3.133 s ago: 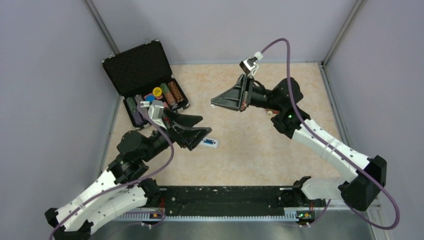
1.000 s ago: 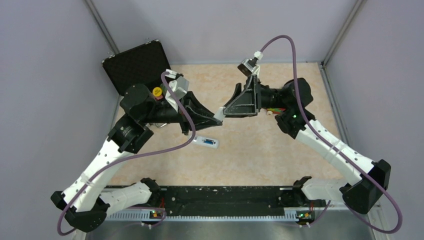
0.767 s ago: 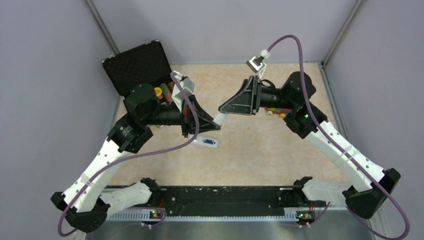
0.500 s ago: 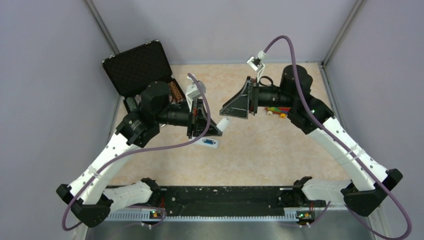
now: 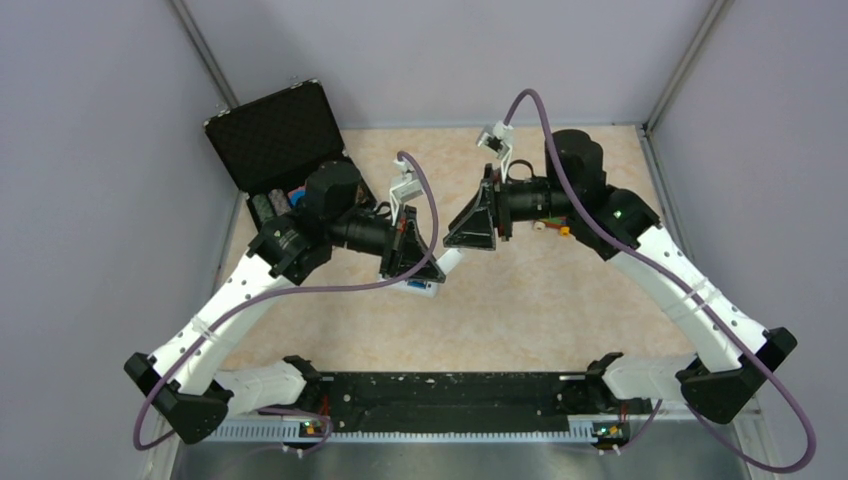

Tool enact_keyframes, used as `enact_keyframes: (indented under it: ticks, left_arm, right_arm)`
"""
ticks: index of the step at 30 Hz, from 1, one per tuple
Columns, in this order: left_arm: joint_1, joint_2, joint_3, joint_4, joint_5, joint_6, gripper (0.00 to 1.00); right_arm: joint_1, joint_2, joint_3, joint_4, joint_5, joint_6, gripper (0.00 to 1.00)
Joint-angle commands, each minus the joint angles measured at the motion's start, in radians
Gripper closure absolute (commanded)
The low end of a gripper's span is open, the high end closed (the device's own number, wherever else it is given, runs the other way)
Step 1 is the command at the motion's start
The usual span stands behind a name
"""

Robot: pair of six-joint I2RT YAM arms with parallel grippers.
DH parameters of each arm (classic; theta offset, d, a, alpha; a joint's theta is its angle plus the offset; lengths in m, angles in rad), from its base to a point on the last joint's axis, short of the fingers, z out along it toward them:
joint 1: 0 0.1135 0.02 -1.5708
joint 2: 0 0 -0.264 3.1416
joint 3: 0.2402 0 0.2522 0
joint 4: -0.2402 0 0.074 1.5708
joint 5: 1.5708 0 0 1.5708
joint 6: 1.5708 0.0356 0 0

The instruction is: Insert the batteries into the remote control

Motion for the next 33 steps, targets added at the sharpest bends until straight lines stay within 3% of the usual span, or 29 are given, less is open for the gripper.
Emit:
enact_keyframes:
  ticks: [1, 5, 11, 16, 20, 21, 25, 26, 30, 33]
  left_arm:
    - [0.015, 0.001, 0.024, 0.047, 0.022, 0.030, 1.00]
    - [0.019, 0.005, 0.018, 0.044, 0.020, 0.038, 1.00]
    - [0.025, 0.011, 0.018, 0.042, 0.025, 0.042, 1.00]
    - [0.029, 0.014, 0.018, 0.039, 0.027, 0.044, 1.00]
    - [0.033, 0.013, 0.017, 0.034, 0.023, 0.044, 1.00]
    - [0.035, 0.012, 0.016, 0.032, 0.021, 0.044, 0.92]
    - [0.061, -0.016, -0.005, 0.027, -0.092, 0.021, 0.27]
    - [0.078, -0.030, -0.021, 0.024, -0.149, 0.008, 0.22]
    - [0.177, -0.101, -0.131, 0.067, -0.405, -0.103, 0.18]
    - [0.214, -0.175, -0.262, 0.171, -0.574, -0.238, 0.15]
  right_arm:
    - [-0.007, -0.003, 0.030, -0.034, -0.053, -0.028, 0.42]
    - [-0.006, -0.018, 0.015, 0.003, -0.094, 0.001, 0.37]
    - [-0.007, -0.024, -0.014, 0.007, -0.110, 0.008, 0.40]
    - [-0.006, -0.009, -0.024, 0.007, -0.127, 0.018, 0.63]
    - [-0.006, 0.000, -0.031, 0.008, -0.117, 0.030, 0.91]
    - [-0.006, -0.039, -0.034, 0.008, -0.107, 0.036, 0.97]
    - [-0.007, -0.010, -0.083, 0.018, -0.014, 0.068, 1.00]
    - [-0.006, -0.016, -0.108, 0.026, 0.022, 0.084, 1.00]
    - [-0.007, -0.065, -0.297, 0.169, 0.256, 0.261, 1.00]
    - [-0.005, -0.138, -0.550, 0.463, 0.431, 0.507, 1.00]
